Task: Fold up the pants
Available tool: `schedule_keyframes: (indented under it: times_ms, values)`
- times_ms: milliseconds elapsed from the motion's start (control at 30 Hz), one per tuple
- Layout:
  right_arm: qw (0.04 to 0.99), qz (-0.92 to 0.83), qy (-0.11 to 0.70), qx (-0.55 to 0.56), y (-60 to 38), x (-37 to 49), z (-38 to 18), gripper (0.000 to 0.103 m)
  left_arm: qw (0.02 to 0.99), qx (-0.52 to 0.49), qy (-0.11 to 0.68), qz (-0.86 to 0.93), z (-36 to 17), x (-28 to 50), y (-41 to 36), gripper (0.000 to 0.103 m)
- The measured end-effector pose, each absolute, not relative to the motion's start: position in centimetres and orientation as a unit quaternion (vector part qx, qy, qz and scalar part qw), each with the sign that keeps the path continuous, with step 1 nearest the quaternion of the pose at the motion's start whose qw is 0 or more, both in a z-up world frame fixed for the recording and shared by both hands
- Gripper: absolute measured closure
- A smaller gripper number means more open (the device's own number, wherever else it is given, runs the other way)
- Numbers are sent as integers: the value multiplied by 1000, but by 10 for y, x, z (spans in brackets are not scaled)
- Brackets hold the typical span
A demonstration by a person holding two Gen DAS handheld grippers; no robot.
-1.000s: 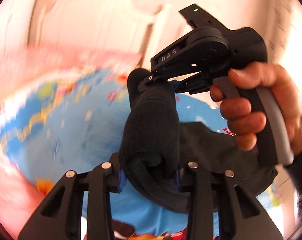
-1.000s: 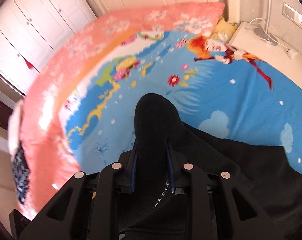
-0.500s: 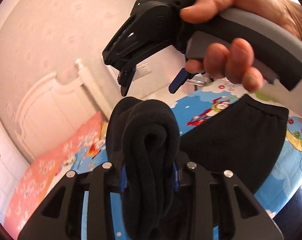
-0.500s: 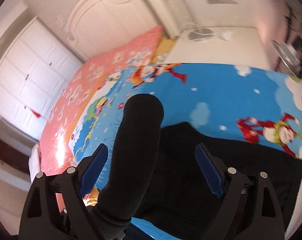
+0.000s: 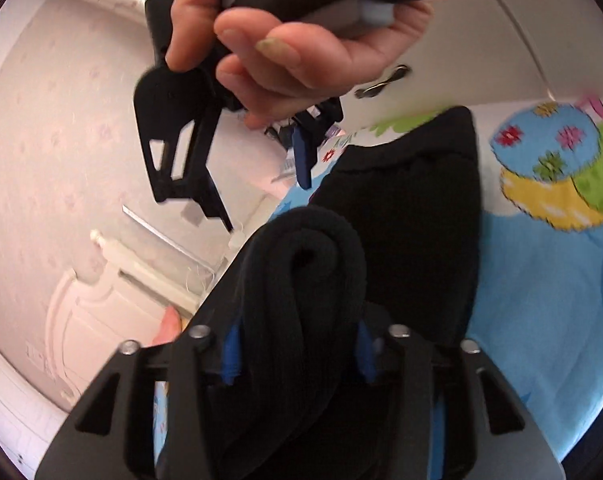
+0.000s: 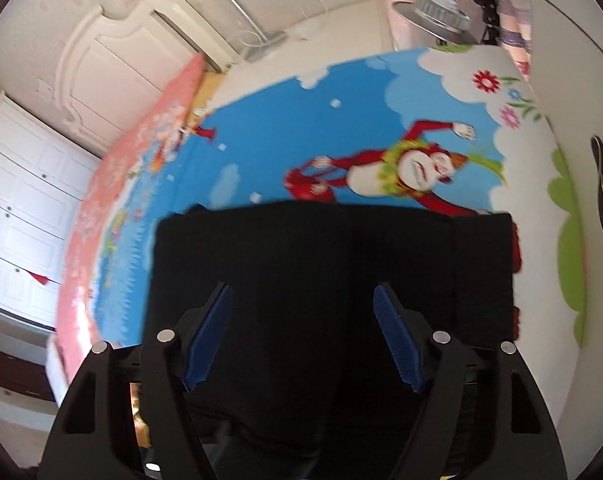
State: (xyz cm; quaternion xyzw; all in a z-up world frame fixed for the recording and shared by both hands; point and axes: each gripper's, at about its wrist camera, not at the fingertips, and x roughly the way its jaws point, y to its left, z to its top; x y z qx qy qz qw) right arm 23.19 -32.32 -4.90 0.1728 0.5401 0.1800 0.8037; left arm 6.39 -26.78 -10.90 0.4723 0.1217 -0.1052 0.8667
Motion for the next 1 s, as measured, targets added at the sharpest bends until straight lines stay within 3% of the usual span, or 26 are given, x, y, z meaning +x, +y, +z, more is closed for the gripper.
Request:
schedule_keyframes:
  times_ms: [67,233,267,300,367,433,500,767,933,1000]
  values:
    - [799,187,544,175,-320,229,-56,31,863,483,105,-103,-114,54,-265,33]
    - [792,190,549,187,-320,234,-63,31,856,498,96,-95,-120,42,-251,32]
    - [790,189,553,187,-318,236,-64,30,854,503,98,-95,-121,43,-251,36]
    - [788,189,556,184,-316,238,-66,30,850,505,108,-100,-123,43,-252,53]
    - [788,188,560,175,-307,243,-67,30,841,514,131,-107,-132,46,-255,66]
    - [789,187,561,167,-301,246,-67,29,826,544,112,-98,-143,43,-257,67]
    - [798,174,559,144,-292,247,-66,21,824,549,109,-94,-146,43,-258,69]
    - [805,166,558,114,-262,256,-72,17,818,560,94,-89,-149,26,-257,72]
    - [810,153,551,133,-268,259,-74,44,817,564,86,-87,-159,14,-257,73]
    - [811,159,547,136,-271,258,-67,64,816,566,82,-89,-157,11,-255,75]
